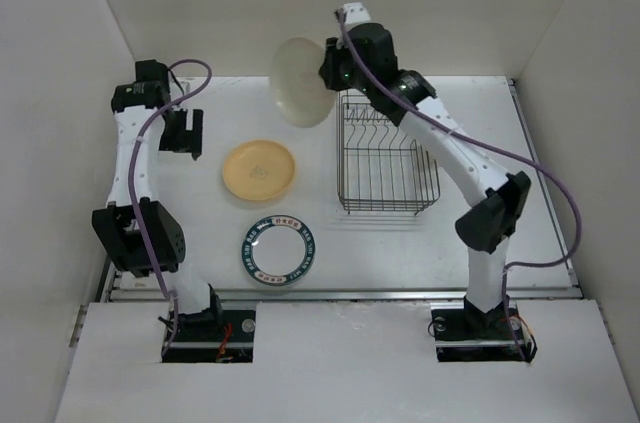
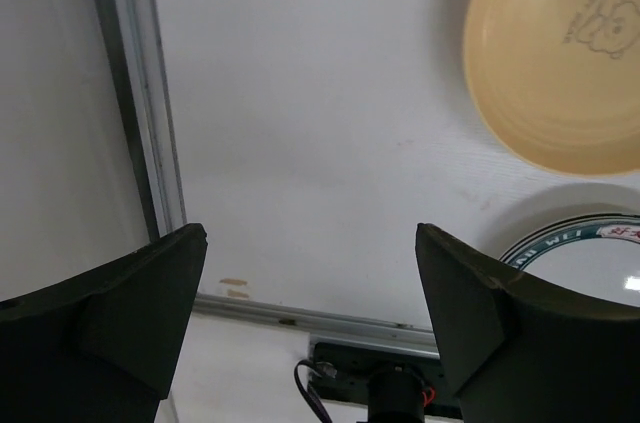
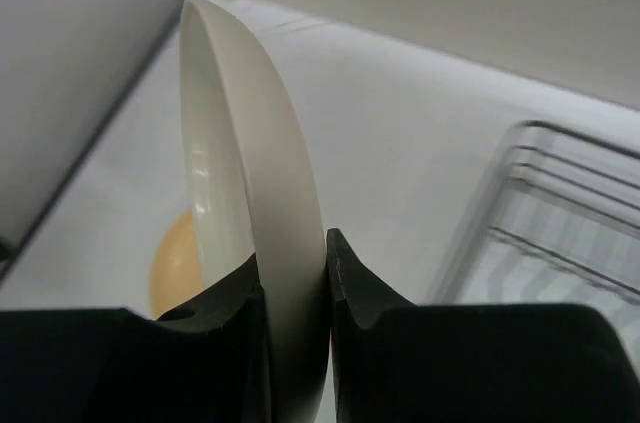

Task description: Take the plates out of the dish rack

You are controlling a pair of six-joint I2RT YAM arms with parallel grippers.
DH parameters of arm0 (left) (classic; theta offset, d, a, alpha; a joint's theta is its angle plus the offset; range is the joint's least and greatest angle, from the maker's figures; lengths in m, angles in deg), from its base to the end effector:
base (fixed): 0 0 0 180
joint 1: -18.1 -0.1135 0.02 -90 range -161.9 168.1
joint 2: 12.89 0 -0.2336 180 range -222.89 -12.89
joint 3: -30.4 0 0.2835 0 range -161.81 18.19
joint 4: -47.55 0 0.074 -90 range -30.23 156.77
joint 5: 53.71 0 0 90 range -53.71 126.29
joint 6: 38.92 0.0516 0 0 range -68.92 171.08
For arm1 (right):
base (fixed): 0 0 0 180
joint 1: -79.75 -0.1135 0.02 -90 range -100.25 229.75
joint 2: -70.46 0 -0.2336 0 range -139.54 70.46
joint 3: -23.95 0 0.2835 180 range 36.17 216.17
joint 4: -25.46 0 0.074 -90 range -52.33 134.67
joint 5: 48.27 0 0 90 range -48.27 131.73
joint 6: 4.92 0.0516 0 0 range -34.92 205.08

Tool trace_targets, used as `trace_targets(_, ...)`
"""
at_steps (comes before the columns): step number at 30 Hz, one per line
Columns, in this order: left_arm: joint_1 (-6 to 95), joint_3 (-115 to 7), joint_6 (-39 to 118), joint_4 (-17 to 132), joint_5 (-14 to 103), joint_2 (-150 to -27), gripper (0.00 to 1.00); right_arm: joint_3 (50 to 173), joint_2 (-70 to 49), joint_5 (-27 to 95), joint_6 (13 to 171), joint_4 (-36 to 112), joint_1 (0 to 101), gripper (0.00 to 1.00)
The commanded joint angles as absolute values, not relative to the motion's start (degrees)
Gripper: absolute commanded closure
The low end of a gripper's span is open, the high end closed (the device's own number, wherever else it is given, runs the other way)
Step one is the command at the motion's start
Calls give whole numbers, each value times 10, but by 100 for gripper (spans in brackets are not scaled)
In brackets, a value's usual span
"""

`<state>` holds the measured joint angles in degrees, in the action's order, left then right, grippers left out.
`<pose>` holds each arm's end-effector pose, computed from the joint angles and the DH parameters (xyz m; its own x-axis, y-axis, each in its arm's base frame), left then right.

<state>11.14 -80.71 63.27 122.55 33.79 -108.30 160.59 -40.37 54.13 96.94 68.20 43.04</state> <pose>0.3760 0.0482 0.3148 -0.8645 0.1070 -0.4911 0.0403 0.9887 0.1445 0.3893 0.2764 0.4190 -0.3146 0.0158 -0.9491 -0.3622 0.9222 0.1354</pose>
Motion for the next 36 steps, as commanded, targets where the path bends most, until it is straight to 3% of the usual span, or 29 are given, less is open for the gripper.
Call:
trace_targets(1, 65, -786, 615, 1238, 353, -1043, 17, 1626, -496, 249, 1005, 616, 413, 100)
trace_targets(6, 60, -752, 615, 1238, 354, -1032, 17, 1624, -600, 191, 1094, 525, 396, 99)
trace_targets(10, 60, -737, 620, 1238, 354, -1020, 17, 1633, -649, 237, 1131, 504, 391, 86)
trace_targets(13, 60, -732, 620, 1238, 354, -1013, 17, 1646, -672, 282, 1125, 523, 391, 71)
trace_targets(14, 60, -726, 620, 1238, 354, -1007, 17, 1646, -678, 282, 1120, 530, 391, 55)
trace_targets(16, 60, -726, 620, 1238, 354, -1007, 17, 1666, -697, 272, 1104, 567, 391, 45)
trace_targets(17, 60, -720, 620, 1238, 354, -1001, 17, 1666, -697, 279, 1088, 581, 391, 35)
trace_targets(21, 60, -720, 620, 1232, 354, -1001, 15, 1666, -703, 393, 1016, 635, 356, 13)
trace_targets(26, 60, -720, 620, 1232, 354, -1006, 15, 1659, -698, 573, 944, 669, 307, 11)
trace_targets(33, 60, -725, 620, 1238, 343, -1001, 15, 1584, -585, 639, 974, 642, 307, 12)
trace_targets(36, 60, -725, 620, 1238, 330, -984, 15, 1551, -488, 686, 987, 632, 307, 4)
